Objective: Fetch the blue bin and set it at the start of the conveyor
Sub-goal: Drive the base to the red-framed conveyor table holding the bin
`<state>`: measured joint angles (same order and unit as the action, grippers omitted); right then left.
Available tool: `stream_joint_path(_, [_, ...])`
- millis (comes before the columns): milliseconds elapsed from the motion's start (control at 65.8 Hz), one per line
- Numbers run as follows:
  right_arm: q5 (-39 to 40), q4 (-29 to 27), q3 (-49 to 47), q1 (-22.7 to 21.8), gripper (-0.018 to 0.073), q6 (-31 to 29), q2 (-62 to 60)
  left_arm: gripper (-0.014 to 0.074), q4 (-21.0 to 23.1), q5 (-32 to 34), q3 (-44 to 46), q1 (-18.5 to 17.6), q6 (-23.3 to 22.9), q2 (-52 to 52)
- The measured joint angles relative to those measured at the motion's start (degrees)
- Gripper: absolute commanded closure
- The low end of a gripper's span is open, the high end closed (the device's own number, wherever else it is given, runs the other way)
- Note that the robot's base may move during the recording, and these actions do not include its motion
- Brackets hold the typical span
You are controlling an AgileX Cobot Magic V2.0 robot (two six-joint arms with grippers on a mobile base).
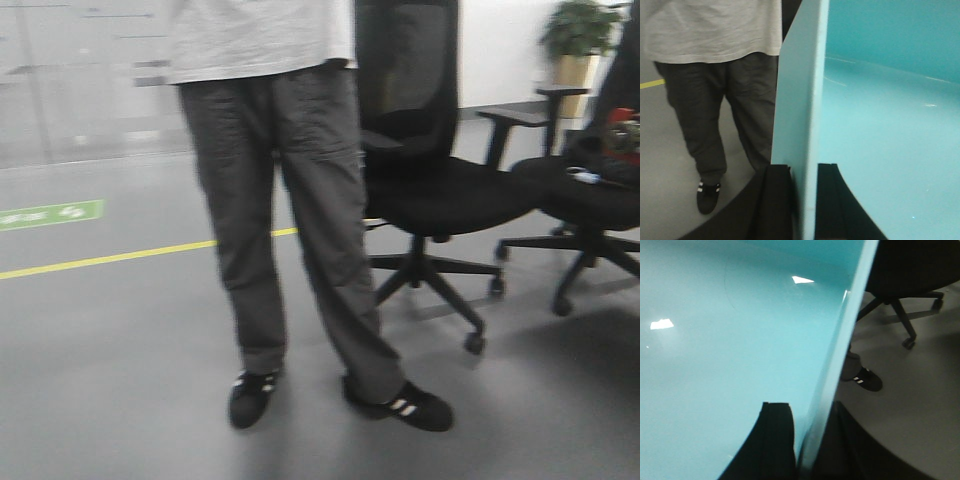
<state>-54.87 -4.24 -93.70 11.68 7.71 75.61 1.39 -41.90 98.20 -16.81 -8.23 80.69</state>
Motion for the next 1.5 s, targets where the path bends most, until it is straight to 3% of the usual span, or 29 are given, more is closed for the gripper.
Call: stream_joint_path(1504, [0.2, 0.1, 0.0, 0.0, 0.0712, 0.0, 0.0, 0.0708, -0.6, 0.2, 0.0, 0.0, 0.0, 0.0])
